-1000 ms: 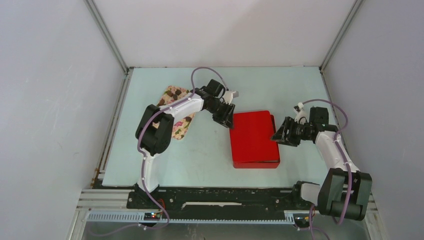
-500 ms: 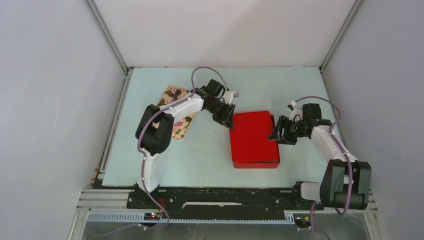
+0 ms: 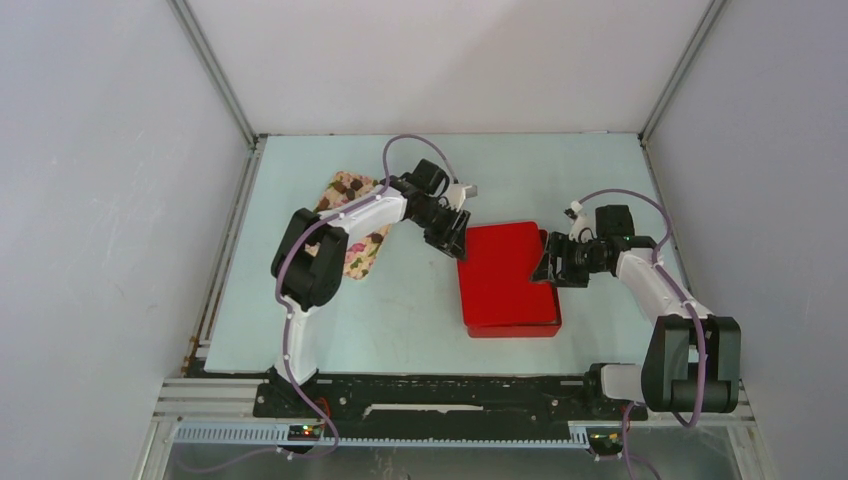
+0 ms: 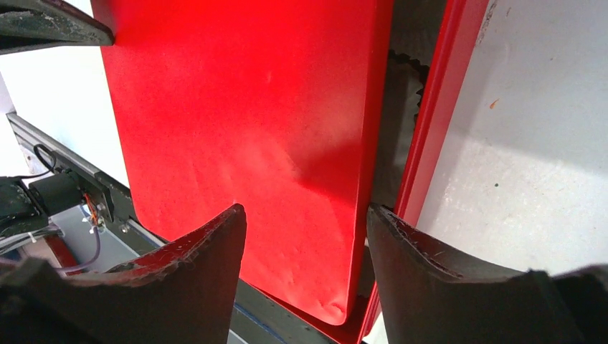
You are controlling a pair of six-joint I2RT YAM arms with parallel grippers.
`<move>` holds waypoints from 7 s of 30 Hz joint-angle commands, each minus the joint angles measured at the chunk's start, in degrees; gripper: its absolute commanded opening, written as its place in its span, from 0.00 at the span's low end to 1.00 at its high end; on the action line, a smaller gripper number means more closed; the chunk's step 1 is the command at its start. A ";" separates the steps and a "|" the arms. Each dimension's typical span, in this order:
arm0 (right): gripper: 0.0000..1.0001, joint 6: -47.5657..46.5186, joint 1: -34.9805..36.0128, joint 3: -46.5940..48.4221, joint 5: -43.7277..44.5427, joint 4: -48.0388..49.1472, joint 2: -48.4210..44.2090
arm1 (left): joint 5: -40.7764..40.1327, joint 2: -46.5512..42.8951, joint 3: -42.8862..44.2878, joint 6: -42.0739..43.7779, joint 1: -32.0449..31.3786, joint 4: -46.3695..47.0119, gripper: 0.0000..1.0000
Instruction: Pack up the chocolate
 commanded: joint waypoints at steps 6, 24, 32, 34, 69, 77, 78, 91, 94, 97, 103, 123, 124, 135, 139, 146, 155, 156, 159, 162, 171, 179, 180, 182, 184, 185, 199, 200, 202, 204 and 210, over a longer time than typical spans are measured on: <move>0.66 2.62 -0.26 2.07 4.16 1.43 2.30 | 2.24 0.67 1.68 5.53 -1.00 -6.86 0.45; 0.37 3.31 -3.63 3.89 -8.75 0.67 1.35 | 9.55 -2.55 3.89 3.69 -1.25 -6.86 0.48; 0.28 5.06 -7.97 3.89 -9.82 -0.76 -0.50 | 16.64 -1.82 6.01 3.66 -2.41 -5.69 0.50; 0.26 4.16 -8.95 3.89 -8.28 -2.66 -0.73 | 17.97 -1.65 6.16 4.00 -2.75 -5.36 0.51; 0.59 1.88 -11.70 4.86 5.55 -4.65 -0.99 | 0.12 -9.33 3.44 -3.77 -3.12 -0.99 0.66; 0.53 2.73 -12.34 5.39 1.94 -7.86 -0.83 | -6.16 -14.55 -3.35 -6.80 -3.08 5.98 0.69; 0.53 2.39 -12.34 5.39 0.56 -8.09 -0.70 | -6.35 -14.38 -3.33 -7.18 -3.05 6.21 0.69; 0.42 -0.75 -11.32 8.99 -4.12 -8.30 6.07 | -3.73 -14.88 -3.78 -6.25 -3.11 6.98 0.69; 0.40 -1.11 -11.11 8.99 -4.02 -7.75 7.18 | -3.26 -14.70 -3.52 -6.16 -3.09 6.94 0.69; 0.37 -1.65 -10.98 8.99 -4.42 -7.44 8.12 | -3.29 -14.69 -3.40 -6.00 -3.06 6.92 0.69; 0.15 -5.19 -10.76 8.99 -8.88 -6.90 8.34 | -2.82 -14.09 -3.24 -5.75 -3.13 6.65 0.69; 0.02 -11.39 -12.77 10.66 -15.63 -10.38 2.79 | -3.58 -13.94 -4.94 -5.64 -2.85 8.32 0.69; 0.02 -11.19 -13.53 10.95 -15.96 -10.65 2.91 | -3.69 -14.09 -5.06 -5.57 -2.87 8.32 0.69; 0.05 -13.06 -18.55 11.04 -14.49 -10.53 3.84 | -3.09 -14.26 -5.17 -5.01 -2.85 8.30 0.69; 0.16 -17.26 -19.64 11.06 -11.15 -10.65 5.76 | -2.92 -14.24 -5.26 -5.33 -2.87 8.57 0.69; 0.33 -20.62 -20.13 11.10 -4.06 -8.75 8.72 | -4.92 -13.67 -4.02 -6.37 -3.92 7.88 0.72; 0.39 -22.67 -17.87 11.01 -1.38 -8.14 11.58 | -7.21 -11.72 -4.43 -6.61 -7.37 7.41 0.74; 0.39 -22.77 -17.62 11.01 -1.36 -8.17 11.84 | -8.50 -11.64 -4.66 -6.94 -7.76 7.38 0.74; 0.39 -22.99 -16.51 10.52 -0.70 -7.92 12.08 | -14.98 -11.72 -5.35 -8.43 -8.09 6.89 0.74; 0.39 -23.54 -15.07 10.12 -0.03 -7.98 12.21 | -18.51 -11.88 -5.69 -9.13 -7.93 5.97 0.74; 0.40 -23.99 -9.02 9.39 1.34 -6.47 13.08 | -17.88 -11.01 -6.42 -8.72 -7.19 5.00 0.75; 0.39 -22.31 -7.85 9.43 1.07 -6.37 13.13 | -16.91 -12.04 -8.10 -7.35 -6.67 3.49 0.75; 0.39 -22.15 -7.86 9.43 0.75 -6.54 13.01 | -16.73 -12.09 -8.42 -7.26 -6.57 3.46 0.75; 0.37 -22.06 -7.77 9.30 -0.17 -6.78 12.76 | -16.61 -12.22 -8.84 -7.21 -6.37 3.60 0.75; 0.35 -22.71 -7.69 9.03 -0.18 -6.77 12.50 | -16.08 -12.23 -8.83 -7.10 -6.31 3.88 0.75; 0.34 -23.23 -7.75 8.88 0.14 -6.83 12.51 | -15.32 -12.25 -8.66 -6.98 -6.23 4.06 0.75; 0.25 -23.86 -11.22 8.82 -1.65 -6.78 13.48 | -12.26 -8.43 1.95 -6.07 -6.10 6.10 0.73; 0.26 -23.87 -11.14 8.82 -1.62 -6.77 13.40 | -12.22 -7.12 3.34 -5.48 -6.12 5.57 0.73; 0.26 -23.82 -11.03 8.82 -1.65 -6.84 13.27 | -11.54 -4.58 6.25 -4.52 -6.11 4.53 0.74; 0.26 -23.88 -10.94 8.82 -1.65 -6.93 13.25 | -11.23 -2.20 8.54 -4.04 -6.12 3.53 0.74; 0.26 -24.06 -10.85 8.77 -1.47 -7.08 13.21 | -11.20 0.47 10.19 -2.93 -6.10 3.10 0.74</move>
